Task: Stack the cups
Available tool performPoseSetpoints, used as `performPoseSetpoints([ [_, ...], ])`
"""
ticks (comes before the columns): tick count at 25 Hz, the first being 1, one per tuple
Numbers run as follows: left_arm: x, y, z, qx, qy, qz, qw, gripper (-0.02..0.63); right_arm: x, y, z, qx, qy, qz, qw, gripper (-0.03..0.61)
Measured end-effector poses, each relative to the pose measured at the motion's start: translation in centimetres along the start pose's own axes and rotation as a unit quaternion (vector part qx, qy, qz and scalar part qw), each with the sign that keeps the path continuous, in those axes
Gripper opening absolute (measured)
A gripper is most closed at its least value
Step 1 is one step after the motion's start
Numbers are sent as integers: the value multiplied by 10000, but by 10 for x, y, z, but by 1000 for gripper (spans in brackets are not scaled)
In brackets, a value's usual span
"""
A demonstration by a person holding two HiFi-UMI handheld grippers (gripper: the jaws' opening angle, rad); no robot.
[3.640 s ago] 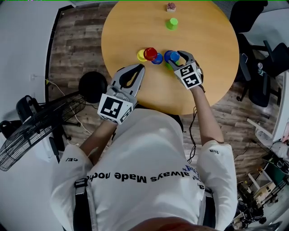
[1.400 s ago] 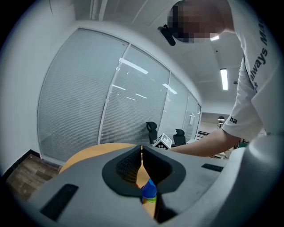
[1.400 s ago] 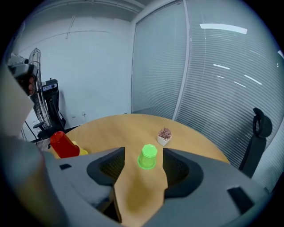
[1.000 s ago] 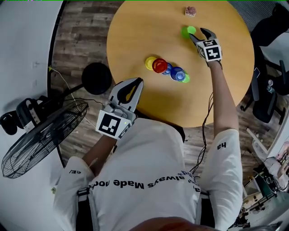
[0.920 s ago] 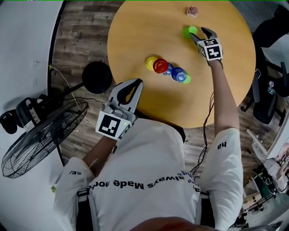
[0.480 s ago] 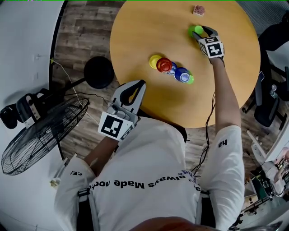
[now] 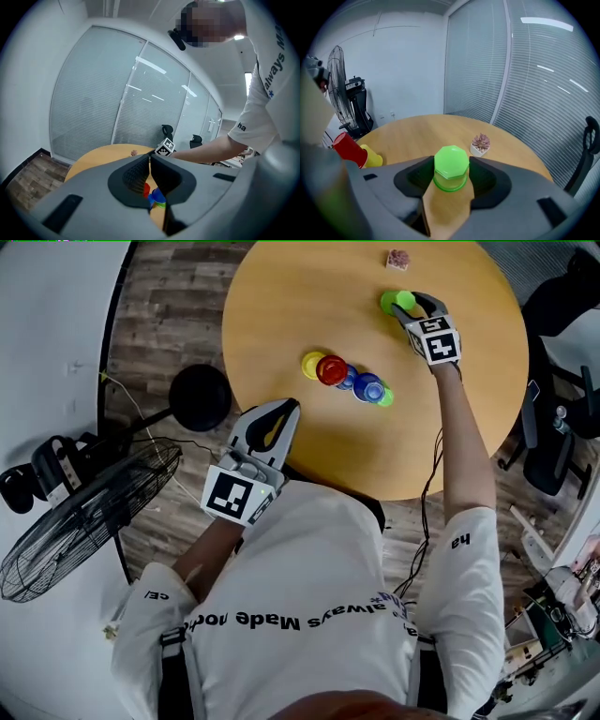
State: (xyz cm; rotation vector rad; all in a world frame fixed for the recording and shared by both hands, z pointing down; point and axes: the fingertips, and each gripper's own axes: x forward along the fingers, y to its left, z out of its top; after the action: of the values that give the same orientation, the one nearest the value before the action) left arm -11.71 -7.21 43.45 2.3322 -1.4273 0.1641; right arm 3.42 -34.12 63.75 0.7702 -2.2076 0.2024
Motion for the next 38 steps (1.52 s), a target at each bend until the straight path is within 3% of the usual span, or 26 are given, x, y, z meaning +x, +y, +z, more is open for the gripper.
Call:
performPoseSetpoints([
  [18, -33, -44, 20, 349, -490, -416, 9973, 32, -137, 122, 62, -926, -484, 461, 9935, 249],
  [27, -49, -61, 25, 461, -601, -535, 9957, 32, -160, 172, 51, -1042, -438, 769, 9906, 249],
  [38, -54, -61, 24, 482, -613, -546, 9955, 32, -154, 201, 29, -1094, -219, 959, 9891, 249],
])
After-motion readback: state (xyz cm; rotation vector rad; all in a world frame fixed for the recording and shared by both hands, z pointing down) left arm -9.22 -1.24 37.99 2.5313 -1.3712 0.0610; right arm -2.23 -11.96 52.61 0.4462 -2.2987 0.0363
